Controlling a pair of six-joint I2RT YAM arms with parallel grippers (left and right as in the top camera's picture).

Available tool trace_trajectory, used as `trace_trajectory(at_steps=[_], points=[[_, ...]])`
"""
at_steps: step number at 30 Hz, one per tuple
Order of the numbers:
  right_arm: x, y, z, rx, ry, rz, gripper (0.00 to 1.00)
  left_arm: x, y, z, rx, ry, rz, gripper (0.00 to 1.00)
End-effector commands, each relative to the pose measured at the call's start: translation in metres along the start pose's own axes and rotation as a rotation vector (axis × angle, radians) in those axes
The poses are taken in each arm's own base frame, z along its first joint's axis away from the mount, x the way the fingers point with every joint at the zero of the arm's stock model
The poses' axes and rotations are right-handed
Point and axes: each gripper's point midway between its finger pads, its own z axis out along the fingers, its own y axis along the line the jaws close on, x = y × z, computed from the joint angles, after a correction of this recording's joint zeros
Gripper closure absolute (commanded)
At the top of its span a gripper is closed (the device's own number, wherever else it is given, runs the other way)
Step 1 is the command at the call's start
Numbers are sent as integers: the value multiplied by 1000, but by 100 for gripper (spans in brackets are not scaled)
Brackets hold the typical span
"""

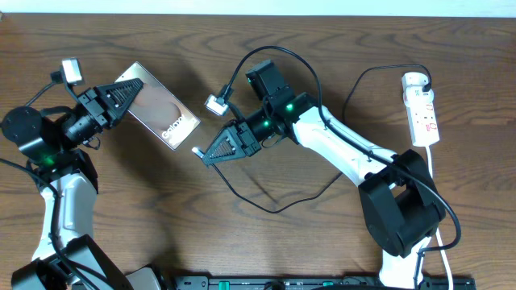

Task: Plug charger to phone and switch on socket
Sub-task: 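Align the plug with the phone port held by the left gripper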

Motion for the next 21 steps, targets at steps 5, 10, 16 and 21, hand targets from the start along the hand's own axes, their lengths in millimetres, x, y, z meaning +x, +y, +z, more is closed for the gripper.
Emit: trace_trajectory(at_steps=[5,10,16,21], points=[[0,-1,-2,7,-5,6,99,-7,-9,0,4,-15,-36,93],[-1,-3,-4,10,-10,12,99,-6,-11,0,9,-9,-39,93],[-2,-6,-7,21,-17,14,99,-5,-11,0,11,-1,-38,93],[-5,-11,-12,51,-32,26,99,1,-17,8,30,26,-14,93]])
